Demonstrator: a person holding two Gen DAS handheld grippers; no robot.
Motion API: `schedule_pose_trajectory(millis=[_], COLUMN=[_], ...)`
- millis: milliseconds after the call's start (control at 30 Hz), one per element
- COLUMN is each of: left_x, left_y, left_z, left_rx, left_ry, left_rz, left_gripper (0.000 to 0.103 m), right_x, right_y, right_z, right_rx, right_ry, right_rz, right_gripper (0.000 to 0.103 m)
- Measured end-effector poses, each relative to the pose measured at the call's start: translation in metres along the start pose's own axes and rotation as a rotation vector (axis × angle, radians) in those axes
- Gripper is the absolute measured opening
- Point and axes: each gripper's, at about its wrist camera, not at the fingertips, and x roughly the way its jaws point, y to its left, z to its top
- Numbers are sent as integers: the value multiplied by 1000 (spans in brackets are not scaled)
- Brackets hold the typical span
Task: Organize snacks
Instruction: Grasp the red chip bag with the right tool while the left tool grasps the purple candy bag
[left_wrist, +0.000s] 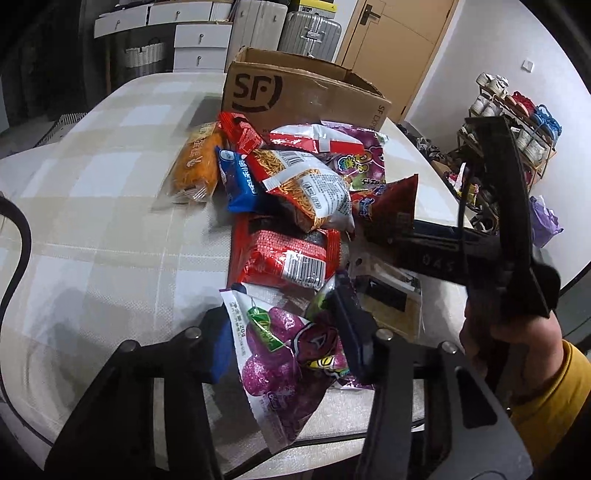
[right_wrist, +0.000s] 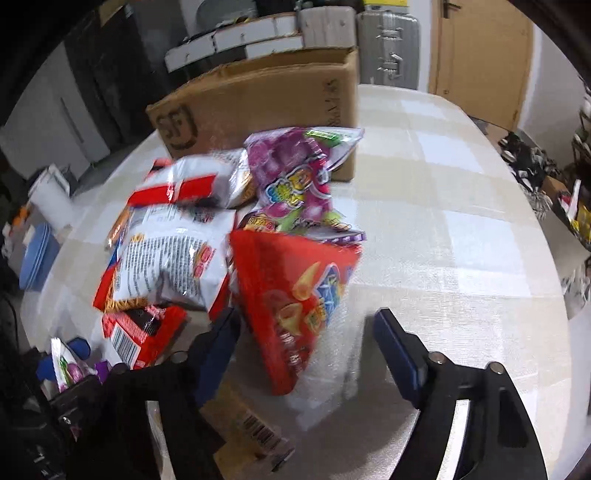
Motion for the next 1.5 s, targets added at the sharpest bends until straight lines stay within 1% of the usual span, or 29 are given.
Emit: schedule_pose_trajectory(millis=[33, 67, 100, 133, 233, 267, 300, 400, 700, 867, 1100, 1267, 1367, 1433, 1500], left_x=[1, 1, 1, 0, 0, 0, -1, -2, -5, -2, -6, -14, -20, -26, -30], left_y=[2, 4, 6, 7, 11, 12, 14, 18, 27, 26, 29, 36, 40, 43, 44], left_z=[0, 0, 1, 1, 2, 2, 2, 1, 1, 2, 3, 4, 5, 6, 7], left_rx=[-4, -7, -13, -16, -24, -29, -32, -36, -64, -55, -65, -92, -113, -128, -132], left_ry=[0, 1, 1, -1, -6, -6, -6, -7, -3, 3, -8, -26, -42, -56, -68], left_rz=[1, 2, -1, 1, 8, 5, 4, 11, 17, 23, 9, -23, -41, -61, -58], left_gripper=[45, 45, 45, 45, 45, 45, 45, 45, 45, 45, 45, 44, 44, 44, 44], right_x=[1, 1, 1, 1, 2, 2, 3, 6, 4, 1, -14, -29, -39, -43, -44], right_y=[2, 5, 8, 10, 11, 12, 13, 17, 12, 6, -6, -11, -13, -11, -10], right_z=[0, -1, -2, -2, -2, -2, -1, 0, 8, 6, 0, -6, -9, -11, -12], right_rx=[-14, -31, -41, -48, -50, -55, -62, -60, -27, -9, 26, 48, 60, 58, 55], right_ry=[0, -1, -3, -5, -8, -11, -13, -18, -41, -46, -79, -99, -120, -124, -120], right_rz=[-13, -30, -36, -35, -33, -35, -47, -58, -18, 2, 15, 40, 73, 73, 78], right_gripper=[73, 68, 65, 62, 57, 52, 50, 50, 50, 42, 38, 36, 35, 35, 35])
